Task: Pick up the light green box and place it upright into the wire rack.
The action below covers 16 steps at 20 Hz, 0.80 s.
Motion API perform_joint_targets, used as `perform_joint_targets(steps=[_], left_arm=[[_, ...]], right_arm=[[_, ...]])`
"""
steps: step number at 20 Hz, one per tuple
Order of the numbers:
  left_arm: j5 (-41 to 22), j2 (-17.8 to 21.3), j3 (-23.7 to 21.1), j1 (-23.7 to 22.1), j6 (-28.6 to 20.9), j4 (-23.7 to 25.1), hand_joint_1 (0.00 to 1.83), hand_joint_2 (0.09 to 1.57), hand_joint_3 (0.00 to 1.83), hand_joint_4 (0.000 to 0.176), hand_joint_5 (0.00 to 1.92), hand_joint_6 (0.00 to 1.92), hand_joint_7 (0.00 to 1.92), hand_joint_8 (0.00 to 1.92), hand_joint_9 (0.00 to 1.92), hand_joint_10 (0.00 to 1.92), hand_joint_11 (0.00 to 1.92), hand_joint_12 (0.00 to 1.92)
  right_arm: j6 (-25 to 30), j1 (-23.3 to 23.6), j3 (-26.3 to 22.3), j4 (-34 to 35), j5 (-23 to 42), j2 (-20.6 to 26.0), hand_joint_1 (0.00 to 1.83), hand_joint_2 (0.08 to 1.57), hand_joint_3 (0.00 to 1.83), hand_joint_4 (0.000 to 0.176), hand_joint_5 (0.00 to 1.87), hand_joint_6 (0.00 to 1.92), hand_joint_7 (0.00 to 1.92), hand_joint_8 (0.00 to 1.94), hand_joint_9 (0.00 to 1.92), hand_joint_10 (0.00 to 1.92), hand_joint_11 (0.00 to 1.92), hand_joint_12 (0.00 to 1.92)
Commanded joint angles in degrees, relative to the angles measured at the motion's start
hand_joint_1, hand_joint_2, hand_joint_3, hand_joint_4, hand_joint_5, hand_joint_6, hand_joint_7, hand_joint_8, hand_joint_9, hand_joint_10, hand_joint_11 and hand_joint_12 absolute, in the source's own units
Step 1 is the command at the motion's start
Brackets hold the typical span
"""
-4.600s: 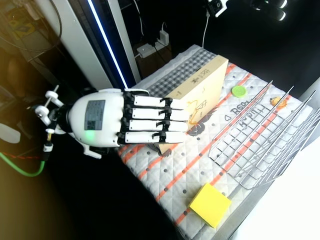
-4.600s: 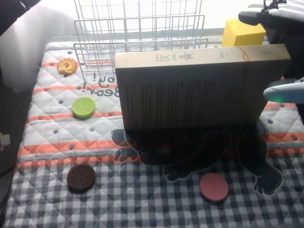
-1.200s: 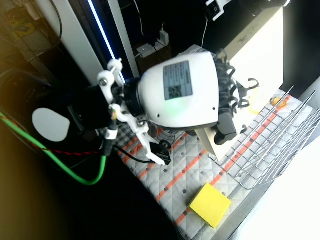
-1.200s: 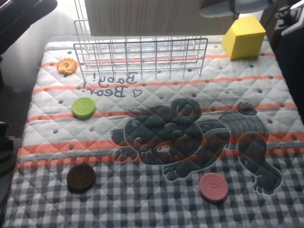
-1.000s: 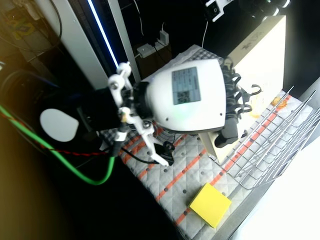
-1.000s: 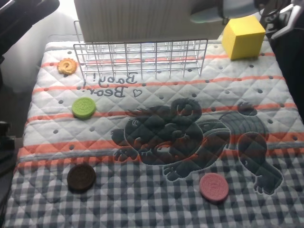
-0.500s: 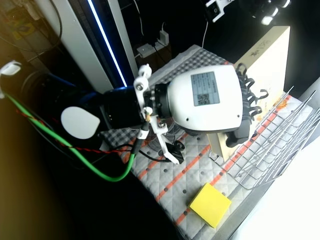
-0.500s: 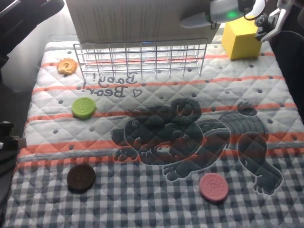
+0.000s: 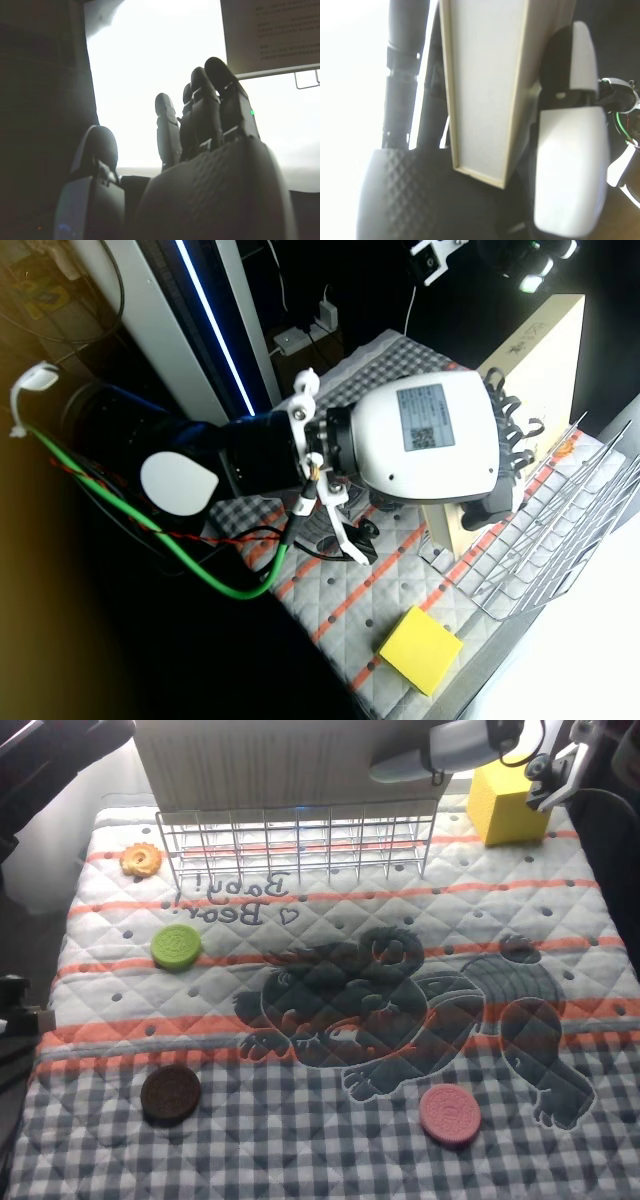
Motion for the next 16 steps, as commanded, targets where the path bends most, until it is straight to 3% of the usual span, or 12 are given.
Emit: perform_joint_targets(steps=[1,2,3,4,5,7,10,12,13,14,15,16], left_arm=[[-7.0,-0.1,0.3,-0.7,-0.4,-0.9,0.49,1.16,0.0,0.094,0.46,0.0,0.25,0.0,0.34,0.01,0.02,0.9],[-7.0,-0.1,0.3,-0.7,-0.4,-0.9,0.49,1.16,0.0,0.094,0.46,0.0,0.25,0.0,0.34,0.01,0.02,0.9],[-7.1,-0.1,0.3,-0.7,-0.4,-0.9,0.48,1.16,0.0,0.098,0.45,0.0,0.25,0.0,0.33,0.0,0.01,0.89],[-7.1,-0.1,0.3,-0.7,-0.4,-0.9,0.47,1.16,0.0,0.092,0.47,0.01,0.25,0.0,0.33,0.0,0.0,0.89],[-7.1,-0.1,0.2,-0.7,-0.4,-0.9,0.47,1.16,0.0,0.092,0.47,0.01,0.25,0.0,0.33,0.0,0.0,0.89],[-7.3,-0.1,0.2,-0.7,-0.4,-0.9,0.48,1.16,0.0,0.099,0.45,0.0,0.25,0.0,0.33,0.0,0.02,0.89],[-7.7,-0.2,0.2,-0.7,-0.4,-1.1,0.5,1.16,0.0,0.097,0.46,0.0,0.25,0.0,0.33,0.0,0.01,0.89],[-9.3,-0.3,0.1,-0.7,-0.4,-1.7,0.5,1.15,0.0,0.085,0.48,0.01,0.25,0.0,0.32,0.0,0.0,0.89],[-10.4,-0.3,0.0,-0.7,-0.4,-2.0,0.47,1.15,0.0,0.074,0.47,0.0,0.24,0.0,0.3,0.0,0.0,0.87],[-11.3,-0.3,0.0,-0.7,-0.4,-2.3,0.46,1.16,0.0,0.065,0.47,0.0,0.24,0.0,0.29,0.0,0.0,0.87],[-13.1,-0.2,-0.2,-0.4,-0.4,-3.0,0.45,1.16,0.0,0.076,0.43,0.0,0.24,0.0,0.27,0.0,0.0,0.83],[-14.2,-0.2,-0.3,0.0,-0.4,-3.3,0.44,1.16,0.0,0.082,0.41,0.0,0.24,0.0,0.25,0.0,0.0,0.79]], right_arm=[[0.1,0.3,0.3,2.7,6.3,0.2,0.78,1.1,0.0,0.0,0.41,0.03,0.88,0.12,0.99,0.0,0.45,1.23],[0.1,0.1,0.3,2.8,6.3,0.2,0.78,1.1,0.0,0.0,0.41,0.03,0.88,0.12,0.99,0.0,0.45,1.23],[0.1,-0.1,0.3,2.8,6.3,0.2,0.69,1.08,0.0,0.0,0.31,0.0,0.75,0.04,0.8,0.0,0.24,1.33],[0.1,-0.2,0.3,2.9,6.3,0.2,0.53,1.06,0.0,0.009,0.15,0.0,0.5,0.0,0.47,0.0,0.01,1.17],[0.1,-0.3,0.3,3.1,6.3,0.2,0.53,1.06,0.0,0.009,0.15,0.0,0.5,0.0,0.47,0.0,0.01,1.17],[0.1,-0.7,0.3,3.3,6.3,0.5,0.37,1.0,0.0,0.038,0.0,0.0,0.29,0.0,0.31,0.0,0.0,0.92],[0.1,-0.9,-0.2,3.9,7.0,1.5,0.36,0.96,0.0,0.062,0.0,0.0,0.19,0.0,0.27,0.0,0.01,1.01],[0.1,-2.4,-2.1,6.5,11.0,4.2,0.36,0.93,0.0,0.112,0.0,0.0,0.12,0.0,0.11,0.01,0.0,0.57],[0.1,-3.7,-3.7,8.1,13.7,6.2,0.35,0.96,0.0,0.124,0.0,0.0,0.06,0.02,0.02,0.0,0.0,0.11],[0.1,-4.8,-5.0,9.2,15.6,7.7,0.35,0.96,0.0,0.129,0.0,0.0,0.03,0.01,0.0,0.0,0.0,0.02],[0.1,-7.2,-8.0,11.6,19.6,10.9,0.41,0.97,0.01,0.13,0.0,0.0,0.01,0.0,0.0,0.0,0.0,0.0],[0.1,-8.9,-10.0,13.2,21.9,12.7,0.43,0.98,0.01,0.158,0.0,0.0,0.0,0.0,0.0,0.0,0.0,0.0]])
